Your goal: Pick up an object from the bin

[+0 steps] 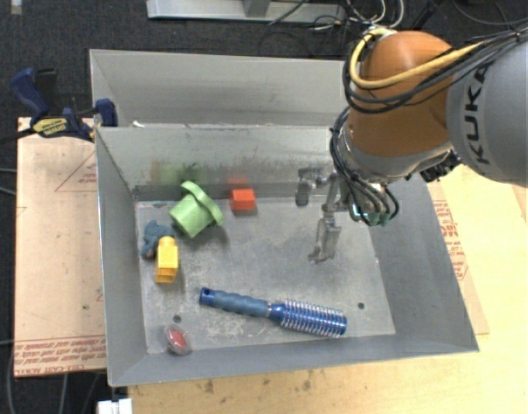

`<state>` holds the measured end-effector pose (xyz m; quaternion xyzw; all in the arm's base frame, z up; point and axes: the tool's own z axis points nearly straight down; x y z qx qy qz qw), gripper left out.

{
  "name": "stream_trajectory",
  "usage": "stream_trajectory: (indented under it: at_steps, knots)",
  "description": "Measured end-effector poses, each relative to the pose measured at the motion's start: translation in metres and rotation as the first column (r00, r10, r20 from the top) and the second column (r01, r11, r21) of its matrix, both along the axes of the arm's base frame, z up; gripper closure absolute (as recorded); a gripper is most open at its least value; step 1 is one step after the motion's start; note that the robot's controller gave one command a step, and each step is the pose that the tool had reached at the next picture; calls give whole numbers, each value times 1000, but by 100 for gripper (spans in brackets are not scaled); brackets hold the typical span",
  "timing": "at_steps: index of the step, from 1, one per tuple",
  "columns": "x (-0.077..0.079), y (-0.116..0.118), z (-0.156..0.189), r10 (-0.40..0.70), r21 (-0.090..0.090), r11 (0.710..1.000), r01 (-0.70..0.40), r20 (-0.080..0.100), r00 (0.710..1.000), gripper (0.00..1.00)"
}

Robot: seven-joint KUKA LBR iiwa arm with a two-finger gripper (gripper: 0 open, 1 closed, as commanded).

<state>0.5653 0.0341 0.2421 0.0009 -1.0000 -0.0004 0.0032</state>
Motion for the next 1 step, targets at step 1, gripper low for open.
stream_trajectory:
  at_steps: [1]
  knots:
    - [-64,-12,-174,127,3,992,-127,-3,992,0]
